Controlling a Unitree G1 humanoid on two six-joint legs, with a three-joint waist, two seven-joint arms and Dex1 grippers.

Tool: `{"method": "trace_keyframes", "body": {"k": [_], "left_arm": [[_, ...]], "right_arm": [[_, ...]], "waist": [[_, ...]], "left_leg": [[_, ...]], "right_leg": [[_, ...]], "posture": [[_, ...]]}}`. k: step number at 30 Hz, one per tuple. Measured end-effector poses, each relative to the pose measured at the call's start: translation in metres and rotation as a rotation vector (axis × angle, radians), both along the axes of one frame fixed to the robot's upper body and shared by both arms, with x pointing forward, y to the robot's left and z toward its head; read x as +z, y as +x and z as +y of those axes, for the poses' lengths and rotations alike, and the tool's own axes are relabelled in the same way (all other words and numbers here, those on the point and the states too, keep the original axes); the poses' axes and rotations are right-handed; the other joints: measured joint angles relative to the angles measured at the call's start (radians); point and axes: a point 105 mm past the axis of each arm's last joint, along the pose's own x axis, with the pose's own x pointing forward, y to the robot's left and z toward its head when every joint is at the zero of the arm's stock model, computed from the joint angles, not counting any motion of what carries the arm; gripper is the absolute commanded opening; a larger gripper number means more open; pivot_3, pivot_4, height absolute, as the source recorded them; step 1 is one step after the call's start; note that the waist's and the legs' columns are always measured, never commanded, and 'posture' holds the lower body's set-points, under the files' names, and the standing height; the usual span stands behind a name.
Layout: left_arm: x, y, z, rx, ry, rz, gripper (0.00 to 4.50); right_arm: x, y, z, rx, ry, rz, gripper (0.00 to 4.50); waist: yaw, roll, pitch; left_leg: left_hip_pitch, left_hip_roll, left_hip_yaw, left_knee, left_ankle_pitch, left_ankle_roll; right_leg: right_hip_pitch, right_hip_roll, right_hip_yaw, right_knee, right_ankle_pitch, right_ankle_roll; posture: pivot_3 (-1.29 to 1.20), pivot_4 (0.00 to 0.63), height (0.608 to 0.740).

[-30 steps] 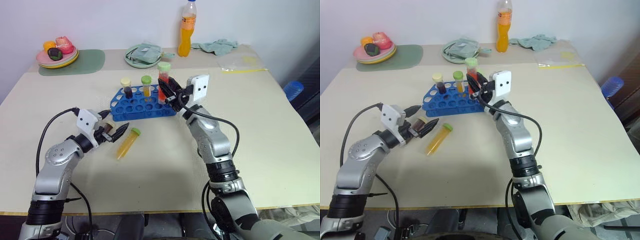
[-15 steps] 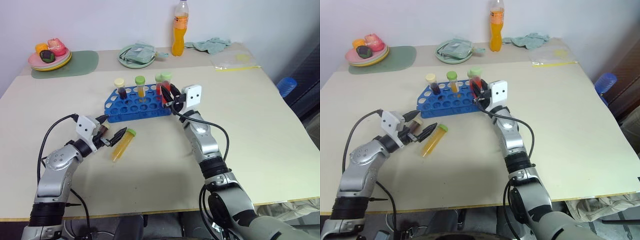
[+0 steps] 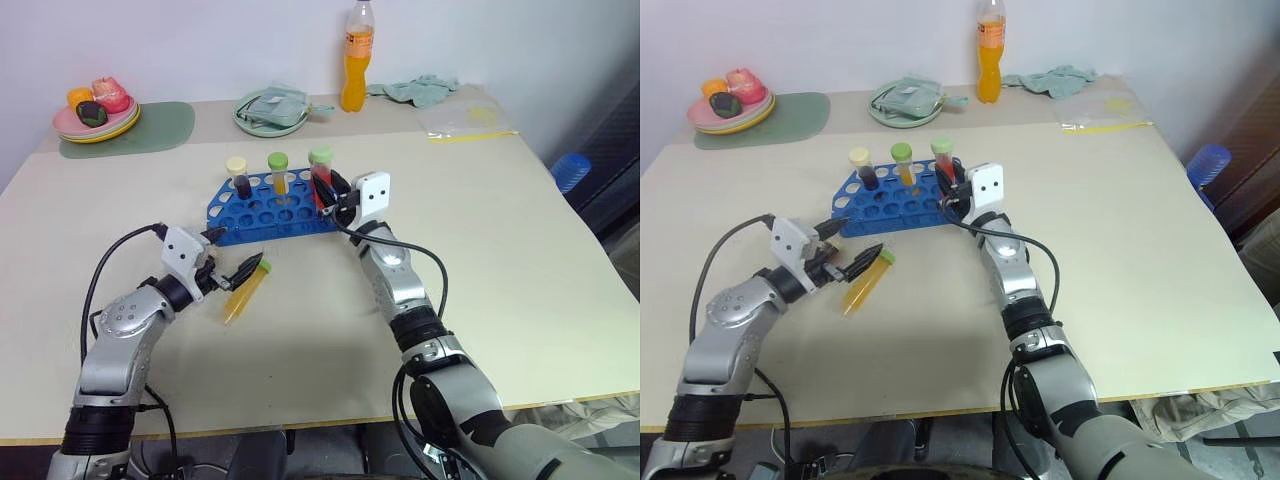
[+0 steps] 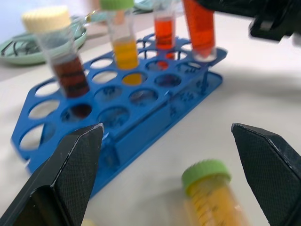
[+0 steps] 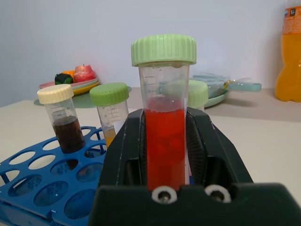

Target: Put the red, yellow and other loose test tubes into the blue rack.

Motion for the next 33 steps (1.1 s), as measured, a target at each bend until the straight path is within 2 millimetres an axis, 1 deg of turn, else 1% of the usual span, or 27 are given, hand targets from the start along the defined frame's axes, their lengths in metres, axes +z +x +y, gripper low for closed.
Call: {"method": "trace_keyframes", "body": {"k": [1, 3, 4, 8, 9, 11, 13, 15, 17, 19, 21, 23, 25, 27, 29, 30, 33], "left_arm": [[0.001, 0.0, -0.002, -0.003, 0.001, 0.001, 4.5], [0.004, 0.001, -0.004, 0.001, 0.001, 0.001, 4.5], [0.005, 0.001, -0.004, 0.004, 0.0, 0.001, 4.5], [0.009, 0.002, -0.006, 0.007, 0.0, 0.004, 4.5], [0.009, 0.002, -0.006, 0.011, -0.002, 0.006, 4.5], [0.009, 0.003, -0.005, 0.023, -0.009, 0.017, 4.5], [0.012, 0.005, -0.001, 0.049, -0.018, 0.021, 4.5], [0.018, 0.008, 0.004, 0.073, -0.033, 0.023, 4.5], [0.027, 0.01, 0.009, 0.09, -0.039, 0.013, 4.5], [0.032, 0.01, 0.011, 0.097, -0.037, 0.005, 4.5], [0.031, 0.01, 0.011, 0.095, -0.036, 0.009, 4.5], [0.03, 0.01, 0.011, 0.092, -0.035, 0.011, 4.5], [0.027, 0.01, 0.01, 0.09, -0.027, 0.033, 4.5], [0.021, 0.009, 0.007, 0.075, 0.03, 0.111, 4.5], [0.022, 0.009, 0.005, 0.077, 0.094, 0.185, 4.5], [0.024, 0.008, 0.004, 0.081, 0.157, 0.218, 4.5], [0.04, 0.007, -0.001, 0.119, 0.258, 0.288, 4.5]], "right_arm": [[-0.001, 0.0, 0.0, -0.001, 0.0, 0.001, 0.67], [-0.001, 0.0, 0.0, 0.001, 0.002, 0.002, 1.73], [-0.001, 0.0, 0.0, 0.003, 0.003, 0.002, 2.0], [0.002, -0.001, 0.0, 0.014, 0.015, -0.008, 4.07], [0.005, -0.002, -0.001, 0.016, 0.017, -0.021, 4.49], [0.017, -0.006, -0.002, 0.021, 0.023, -0.069, 4.49], [0.035, -0.012, -0.006, 0.029, 0.032, -0.133, 4.49], [0.05, -0.02, -0.011, 0.046, 0.028, -0.182, 4.49], [0.058, -0.03, -0.015, 0.08, 0.006, -0.208, 4.49], [0.057, -0.039, -0.019, 0.107, -0.02, -0.202, 4.49], [0.052, -0.043, -0.02, 0.128, -0.039, -0.179, 4.49], [0.049, -0.045, -0.022, 0.132, -0.049, -0.159, 4.49], [0.051, -0.046, -0.024, 0.131, -0.061, -0.156, 4.49], [0.053, -0.051, -0.029, 0.141, -0.087, -0.167, 4.49], [0.053, -0.055, -0.037, 0.15, -0.131, -0.17, 4.49], [0.051, -0.059, -0.041, 0.16, -0.158, -0.167, 4.49], [0.041, -0.067, -0.051, 0.204, -0.232, -0.134, 4.49]], "waist": [[0.0, 0.0, 0.0], [0.0, 0.0, 0.0], [0.0, 0.0, 0.0], [0.0, 0.0, 0.0], [0.0, 0.0, 0.0], [0.0, 0.0, 0.0], [0.0, 0.0, 0.0], [0.001, 0.0, 0.0], [0.003, 0.0, 0.0], [0.003, 0.0, 0.0], [0.002, 0.0, 0.0], [0.0, 0.0, 0.0], [0.001, 0.0, 0.0], [0.004, 0.0, 0.0], [0.012, 0.0, 0.0], [0.015, -0.001, 0.0], [0.024, -0.001, 0.0]], "left_leg": [[0.0, 0.0, 0.0, 0.0, 0.0, 0.0], [0.0, 0.0, 0.0, 0.0, 0.0, 0.0], [0.0, 0.0, 0.0, 0.0, 0.0, 0.0], [0.0, 0.0, 0.0, 0.0, 0.0, 0.0], [0.0, 0.0, 0.0, 0.0, 0.0, -0.001], [0.0, 0.0, 0.0, 0.0, 0.0, -0.001], [0.0, 0.0, 0.0, 0.0, 0.0, -0.001], [0.0, 0.0, 0.0, 0.0, 0.0, 0.0], [0.0, 0.0, 0.0, 0.0, 0.0, 0.0], [0.0, 0.0, 0.0, 0.0, 0.0, 0.0], [0.0, 0.0, 0.0, 0.0, 0.0, 0.0], [0.0, 0.0, 0.0, 0.0, 0.0, 0.0], [0.0, 0.0, 0.0, 0.0, 0.0, 0.001], [0.0, 0.0, 0.0, 0.0, -0.002, 0.003], [0.0, 0.0, 0.0, 0.001, -0.002, 0.004], [0.0, 0.0, -0.001, 0.001, -0.002, 0.004], [0.0, 0.0, 0.0, 0.001, -0.002, 0.004]], "right_leg": [[0.0, 0.0, 0.0, 0.0, 0.0, 0.0], [0.0, 0.0, 0.0, 0.0, 0.0, 0.0], [0.0, 0.0, 0.0, 0.0, 0.0, 0.0], [0.0, 0.0, 0.0, 0.0, 0.0, 0.0], [0.0, 0.0, 0.0, 0.0, 0.0, 0.0], [-0.001, 0.0, 0.0, 0.0, 0.0, 0.0], [-0.001, 0.0, 0.0, 0.0, 0.0, 0.0], [0.0, 0.0, 0.0, 0.0, 0.0, 0.0], [0.0, 0.0, 0.0, 0.0, 0.0, 0.0], [0.0, 0.0, 0.0, 0.0, 0.0, 0.0], [0.0, 0.0, 0.0, 0.0, 0.0, 0.0], [0.0, 0.0, 0.0, 0.0, 0.0, 0.0], [0.0, 0.0, 0.0, 0.0, 0.0, 0.0], [0.0, 0.0, 0.0, 0.0, 0.0, 0.0], [0.0, 0.0, 0.0, 0.0, 0.0, 0.0], [0.001, 0.0, 0.0, 0.0, 0.0, 0.0], [0.001, 0.0, 0.0, 0.0, 0.0, 0.0]], "posture": [[0.0, 0.15, 0.74], [0.0, 0.15, 0.74], [0.0, 0.15, 0.74], [0.0, 0.15, 0.74], [0.0, 0.15, 0.74], [0.0, 0.15, 0.74], [0.0, 0.15, 0.74], [0.0, 0.15, 0.74], [0.0, 0.15, 0.74], [0.0, 0.15, 0.74], [0.0, 0.15, 0.74], [0.0, 0.15, 0.74], [0.0, 0.15, 0.74], [0.0, 0.15, 0.74], [0.0, 0.15, 0.74], [0.0, 0.15, 0.74], [0.0, 0.15, 0.74]]}}
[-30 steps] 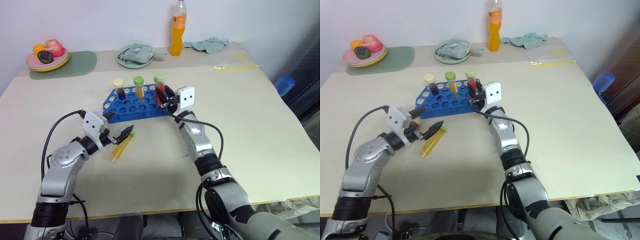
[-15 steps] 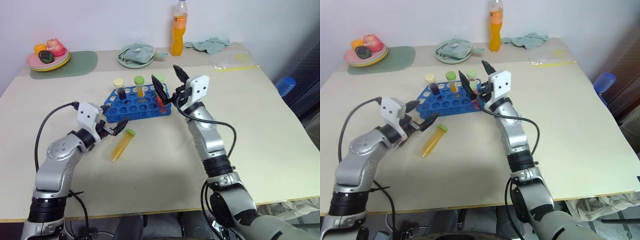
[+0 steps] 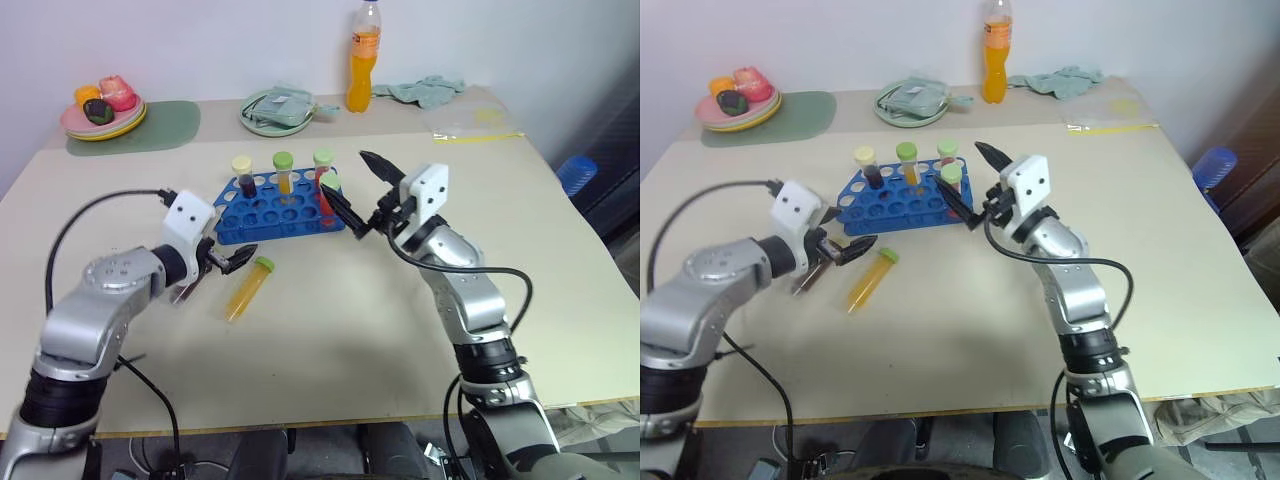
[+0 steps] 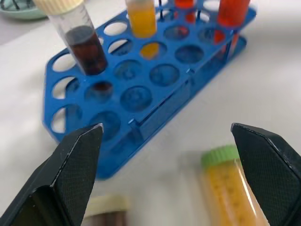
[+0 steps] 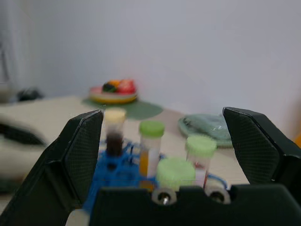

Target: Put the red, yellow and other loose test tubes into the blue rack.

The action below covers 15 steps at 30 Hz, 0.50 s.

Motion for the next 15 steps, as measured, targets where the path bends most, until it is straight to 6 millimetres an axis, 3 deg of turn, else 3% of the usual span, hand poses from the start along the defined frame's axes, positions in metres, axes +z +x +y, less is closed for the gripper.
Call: {"method": "trace_keyframes", "body": {"k": [5, 11, 15], "left_arm": [[-0.004, -0.011, -0.003, 0.065, 0.147, 0.307, 4.5], [-0.028, -0.012, -0.015, 0.042, 0.2, 0.441, 4.5], [-0.045, -0.008, -0.027, 0.052, 0.177, 0.499, 4.5]], "right_arm": [[-0.003, -0.03, -0.008, 0.173, -0.17, 0.047, 4.49], [-0.017, -0.066, -0.017, 0.36, -0.334, 0.201, 4.49], [-0.021, -0.078, -0.018, 0.405, -0.38, 0.239, 4.49]], "waist": [[-0.003, 0.0, 0.0], [0.004, -0.001, 0.001], [0.01, -0.003, 0.001]], "left_leg": [[0.001, 0.0, 0.0, 0.0, -0.001, 0.001], [0.001, 0.0, 0.0, 0.001, 0.0, 0.001], [0.001, 0.0, -0.001, 0.001, -0.001, 0.001]], "right_leg": [[0.002, 0.0, 0.0, -0.001, 0.0, 0.001], [0.003, 0.0, -0.001, -0.002, 0.0, 0.0], [0.004, 0.0, -0.001, -0.003, 0.0, 0.0]], "posture": [[0.0, 0.15, 0.74], [0.0, 0.15, 0.74], [0.0, 0.15, 0.74]]}}
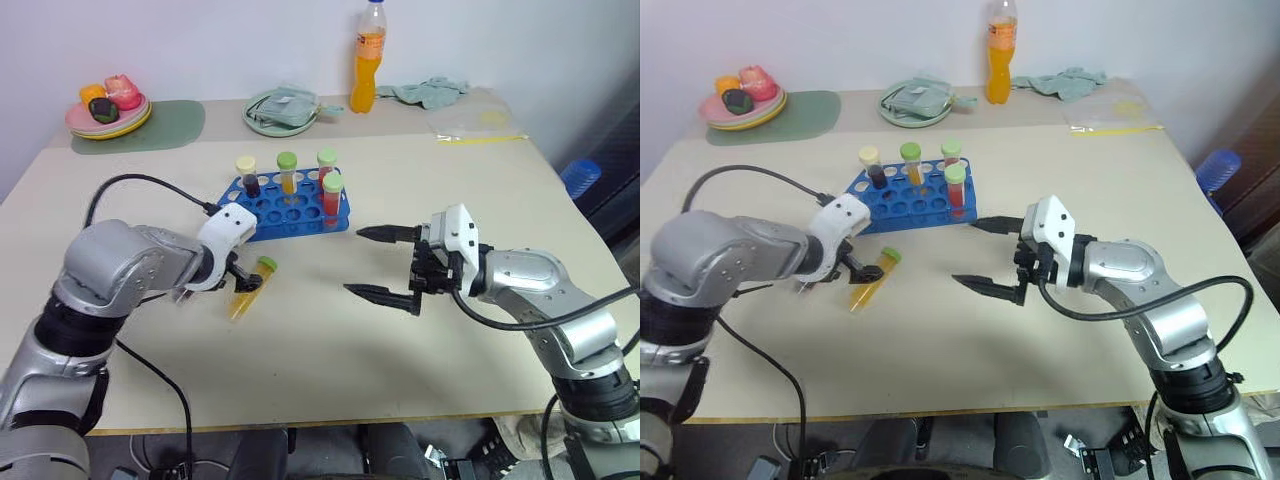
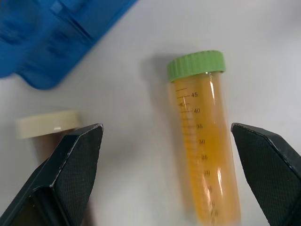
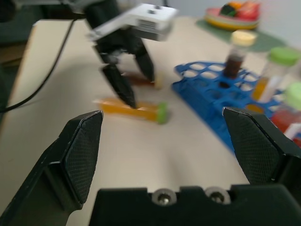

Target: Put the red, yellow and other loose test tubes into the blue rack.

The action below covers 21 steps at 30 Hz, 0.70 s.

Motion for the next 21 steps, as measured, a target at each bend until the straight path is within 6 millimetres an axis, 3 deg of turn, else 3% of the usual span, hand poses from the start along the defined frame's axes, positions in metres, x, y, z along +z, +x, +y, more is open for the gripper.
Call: {"method": "trace_keyframes", "body": {"k": [5, 13, 18, 21], "left_arm": [[-0.008, 0.004, -0.018, 0.01, -0.026, 0.017, 4.5], [-0.01, 0.004, -0.016, 0.035, 0.011, 0.014, 0.8], [0.009, -0.004, -0.014, -0.029, 0.005, -0.052, 0.77], [0.042, -0.001, -0.012, -0.081, -0.067, -0.326, 0.77]], "right_arm": [[-0.007, -0.003, 0.0, -0.009, -0.007, 0.016, 4.49], [-0.01, -0.001, 0.005, -0.027, 0.002, 0.002, 4.5], [-0.011, 0.0, 0.009, -0.03, 0.012, -0.005, 4.5], [-0.015, 0.0, 0.008, -0.051, 0.016, 0.003, 4.5]], "waist": [[0.0, 0.0, 0.0], [-0.002, 0.0, 0.0], [-0.005, -0.001, 0.0], [-0.008, 0.0, 0.0]], "left_leg": [[0.0, 0.0, 0.0, 0.001, 0.0, 0.0], [0.0, 0.0, 0.0, 0.001, 0.0, 0.0], [-0.001, 0.0, 0.0, 0.001, 0.001, -0.002], [0.0, 0.0, 0.002, -0.001, 0.003, -0.006]], "right_leg": [[0.0, 0.0, 0.0, 0.0, 0.0, 0.0], [0.0, 0.0, 0.0, 0.0, 0.0, 0.0], [-0.001, 0.0, 0.0, 0.0, 0.0, 0.0], [-0.001, -0.001, 0.001, -0.001, 0.0, 0.0]], "posture": [[0.0, 0.15, 0.74], [0.0, 0.15, 0.74], [0.0, 0.15, 0.74], [0.0, 0.15, 0.74]]}}
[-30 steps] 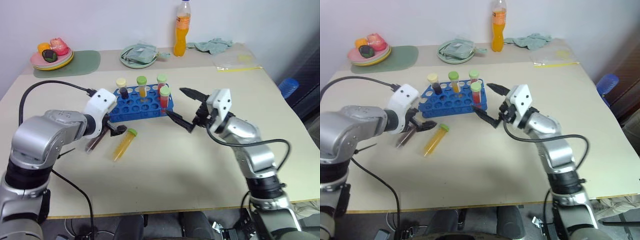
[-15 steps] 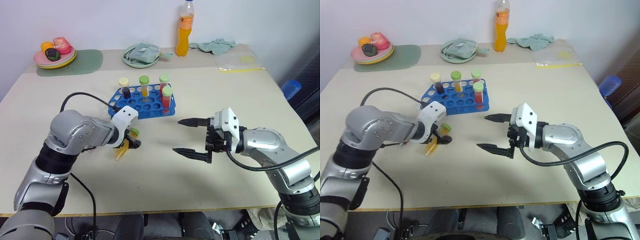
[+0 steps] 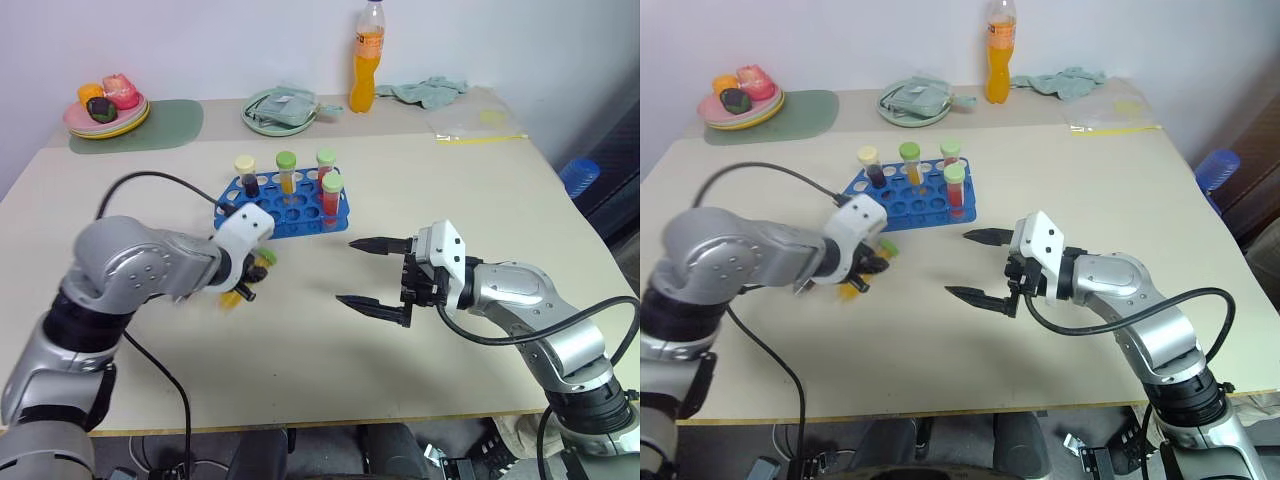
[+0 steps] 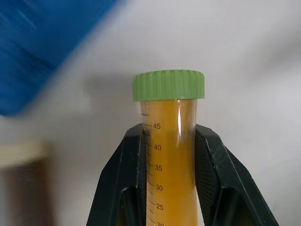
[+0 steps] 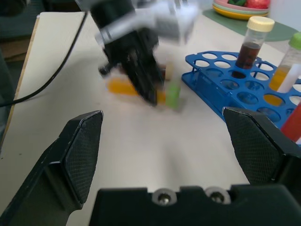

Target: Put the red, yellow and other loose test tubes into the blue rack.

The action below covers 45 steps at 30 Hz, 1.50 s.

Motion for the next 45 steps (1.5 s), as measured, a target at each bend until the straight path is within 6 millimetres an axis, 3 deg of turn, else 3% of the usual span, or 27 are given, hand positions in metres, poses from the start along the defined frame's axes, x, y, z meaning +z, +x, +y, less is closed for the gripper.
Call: {"method": "trace_keyframes", "body": {"k": [4, 9, 11, 15, 18, 23, 32, 45], "left_arm": [[0.035, 0.01, -0.002, -0.042, -0.138, -0.341, 0.77], [0.059, 0.025, -0.02, -0.007, -0.399, -0.56, 0.77], [0.057, 0.035, -0.024, 0.053, -0.399, -0.641, 0.77], [0.034, 0.05, -0.048, 0.088, -0.339, -0.758, 0.77], [0.03, 0.059, -0.055, 0.121, -0.384, -0.809, 0.77], [0.024, 0.072, -0.066, 0.131, -0.492, -0.818, 0.77], [0.005, 0.082, -0.078, 0.104, -0.517, -0.77, 0.77], [0.001, 0.095, -0.088, 0.088, -0.529, -0.79, 0.77]], "right_arm": [[-0.008, 0.007, -0.002, -0.068, 0.021, 0.007, 4.5], [-0.025, 0.012, -0.003, -0.13, -0.006, 0.028, 4.5], [-0.027, 0.011, -0.001, -0.134, -0.001, 0.032, 4.5], [-0.029, 0.011, 0.003, -0.14, 0.004, 0.033, 4.5], [-0.03, 0.012, 0.003, -0.149, 0.003, 0.03, 4.5], [-0.029, 0.013, 0.003, -0.16, 0.005, 0.03, 4.5], [-0.029, 0.012, 0.002, -0.174, 0.003, 0.031, 4.5], [-0.027, 0.011, 0.003, -0.171, 0.002, 0.021, 4.5]], "waist": [[0.02, 0.0, 0.0], [0.048, -0.001, 0.0], [0.05, -0.001, 0.0], [0.051, -0.001, 0.0], [0.049, -0.001, 0.0], [0.049, -0.001, 0.0], [0.046, -0.001, 0.0], [0.048, -0.001, 0.0]], "left_leg": [[0.0, 0.0, 0.001, 0.001, 0.0, 0.001], [-0.001, -0.001, 0.001, 0.005, -0.003, 0.005], [-0.001, -0.002, 0.001, 0.006, -0.003, 0.005], [-0.002, -0.002, 0.002, 0.007, -0.003, 0.005], [-0.002, -0.002, 0.001, 0.008, -0.003, 0.005], [-0.002, -0.002, 0.001, 0.01, -0.003, 0.005], [-0.002, -0.002, 0.001, 0.01, -0.004, 0.007], [-0.002, -0.002, 0.001, 0.011, -0.004, 0.007]], "right_leg": [[0.001, 0.0, 0.0, -0.001, 0.0, 0.0], [0.003, -0.001, -0.002, -0.002, 0.0, 0.0], [0.003, -0.001, -0.002, -0.002, 0.0, 0.0], [0.003, -0.001, -0.002, -0.001, 0.0, 0.001], [0.003, -0.001, -0.002, -0.001, 0.0, 0.001], [0.004, -0.001, -0.002, -0.001, 0.001, 0.001], [0.004, 0.0, -0.002, 0.0, 0.001, 0.001], [0.005, 0.0, -0.003, 0.0, 0.001, 0.002]], "posture": [[0.0, 0.15, 0.74], [0.0, 0.15, 0.74], [0.0, 0.15, 0.74], [0.0, 0.15, 0.74], [0.0, 0.15, 0.74], [0.0, 0.15, 0.74], [0.0, 0.15, 0.74], [0.0, 0.15, 0.74]]}}
